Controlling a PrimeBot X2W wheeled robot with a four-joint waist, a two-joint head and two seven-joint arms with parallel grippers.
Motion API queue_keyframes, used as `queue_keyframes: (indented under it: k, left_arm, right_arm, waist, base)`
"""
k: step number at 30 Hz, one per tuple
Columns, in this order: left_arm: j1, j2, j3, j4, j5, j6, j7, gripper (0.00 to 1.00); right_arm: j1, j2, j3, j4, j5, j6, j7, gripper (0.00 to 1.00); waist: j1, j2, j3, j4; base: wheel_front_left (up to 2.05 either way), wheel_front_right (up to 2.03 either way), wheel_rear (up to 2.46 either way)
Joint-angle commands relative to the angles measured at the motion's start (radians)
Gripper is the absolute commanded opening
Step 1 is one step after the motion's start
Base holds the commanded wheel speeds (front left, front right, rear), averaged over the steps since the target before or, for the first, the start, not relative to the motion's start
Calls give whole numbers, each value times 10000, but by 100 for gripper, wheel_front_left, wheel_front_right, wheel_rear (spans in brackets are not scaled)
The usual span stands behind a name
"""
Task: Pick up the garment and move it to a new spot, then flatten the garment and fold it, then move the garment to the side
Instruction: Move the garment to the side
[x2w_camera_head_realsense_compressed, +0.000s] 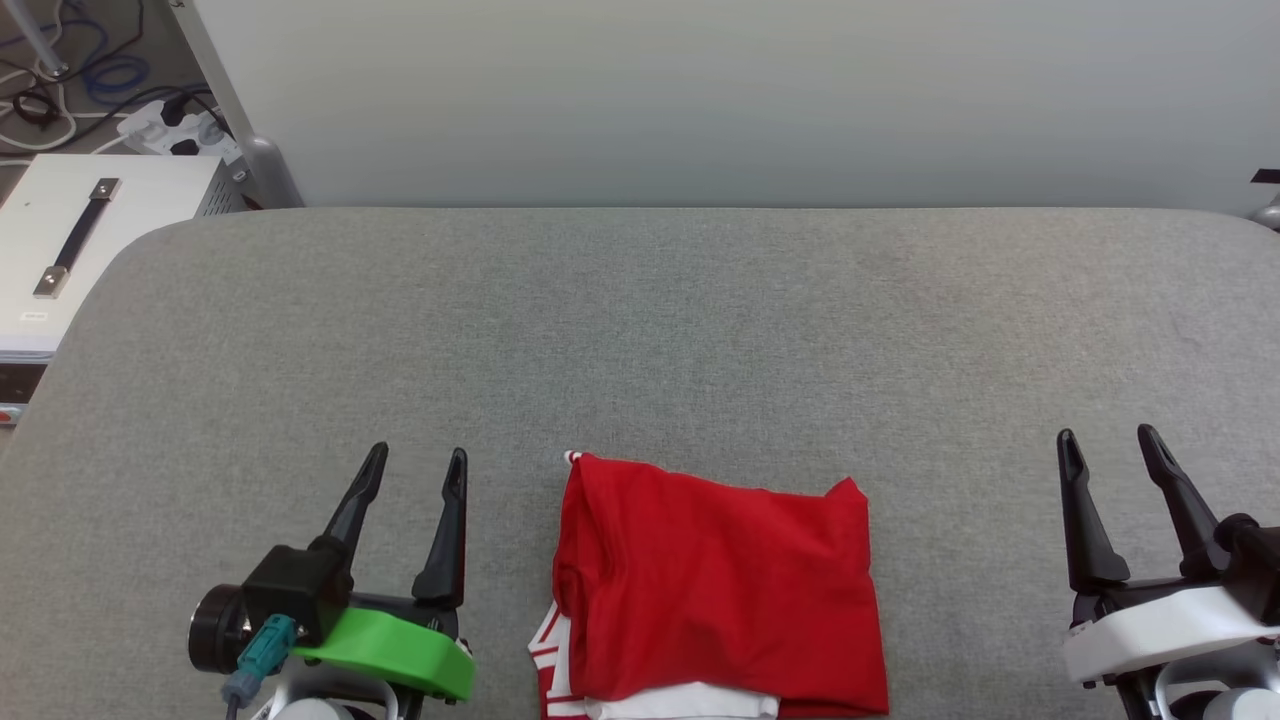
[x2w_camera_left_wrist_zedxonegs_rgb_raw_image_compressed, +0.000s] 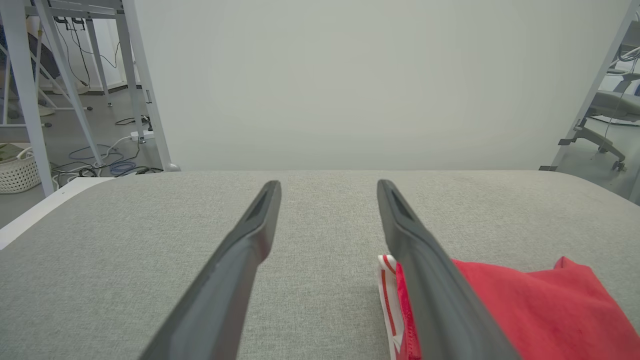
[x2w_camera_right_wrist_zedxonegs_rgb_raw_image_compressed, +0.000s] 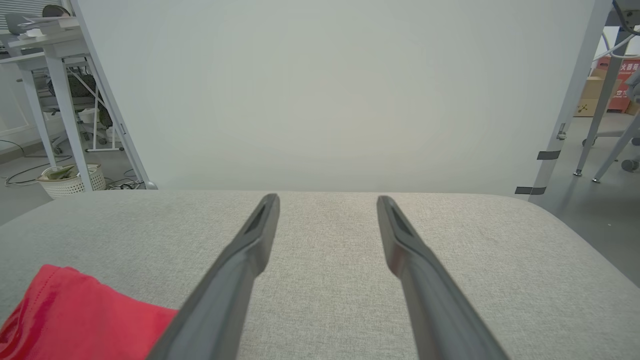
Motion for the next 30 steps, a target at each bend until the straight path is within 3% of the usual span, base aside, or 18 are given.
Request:
queue_keyframes:
  k: [1, 12, 16, 25, 30]
  left_arm:
    - [146, -87, 89, -117, 105, -42, -59, 100]
    - [84, -150, 108, -196, 369, -95, -59, 100]
    - [-59, -159, 29, -251, 373, -102, -59, 100]
    - [-420, -152, -151, -277, 358, -107, -59, 100]
    - [-690, -250, -194, -306, 218, -108, -59, 100]
  right_arm:
    - [97, 46, 43, 39, -105, -6, -68, 100]
    - [9, -93, 198, 209, -35, -6, 330, 100]
    - [-58, -68, 598, 60, 695, -6, 1945, 100]
    - [-559, -435, 1367, -1179, 1610, -6, 6988, 100]
    - [-814, 131, 1230, -1130, 2117, -6, 9171, 100]
  waist:
    - [0, 0, 9, 15]
    - [0, 0, 167, 166]
    - [0, 0, 353, 250]
    - [0, 0, 1030, 569]
    - [0, 0, 1401, 886]
  base:
    - [0, 0, 0]
    - [0, 0, 0]
    - [0, 0, 0]
    - [0, 0, 0]
    - [0, 0, 0]
